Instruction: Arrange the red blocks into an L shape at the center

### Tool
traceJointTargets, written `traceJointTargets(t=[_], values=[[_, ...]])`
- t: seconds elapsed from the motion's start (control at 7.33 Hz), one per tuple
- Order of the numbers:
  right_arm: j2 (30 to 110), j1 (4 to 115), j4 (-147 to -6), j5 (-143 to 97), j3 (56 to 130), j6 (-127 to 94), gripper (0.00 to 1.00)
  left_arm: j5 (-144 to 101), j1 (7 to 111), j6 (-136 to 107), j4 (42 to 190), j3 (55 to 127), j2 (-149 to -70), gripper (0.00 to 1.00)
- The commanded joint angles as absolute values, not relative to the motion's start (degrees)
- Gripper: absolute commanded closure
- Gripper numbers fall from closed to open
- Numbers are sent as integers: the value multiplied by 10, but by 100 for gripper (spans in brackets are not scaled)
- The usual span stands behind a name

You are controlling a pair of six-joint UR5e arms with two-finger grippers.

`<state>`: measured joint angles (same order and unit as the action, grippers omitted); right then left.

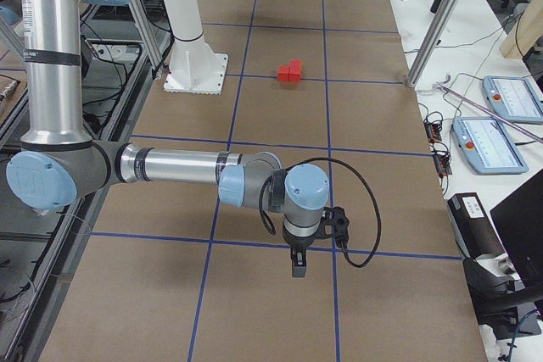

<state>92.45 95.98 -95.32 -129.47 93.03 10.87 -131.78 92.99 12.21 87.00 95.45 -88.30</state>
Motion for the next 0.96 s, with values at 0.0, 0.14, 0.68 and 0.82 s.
traceJointTargets(t=[0.0, 0.14, 0.68, 0.82], values=[[925, 960, -953, -1296, 931, 112, 0, -1320, 929, 122, 871, 955, -876, 0], [926, 960, -953, -1296, 932, 112, 0, -1320, 930, 122, 873, 955, -876, 0], [926, 960, -954, -1296, 932, 113, 0, -1321, 929, 123, 875, 954, -871, 0], [926, 960, -954, -1296, 932, 113, 0, -1321, 929, 122, 875, 954, -871, 0]])
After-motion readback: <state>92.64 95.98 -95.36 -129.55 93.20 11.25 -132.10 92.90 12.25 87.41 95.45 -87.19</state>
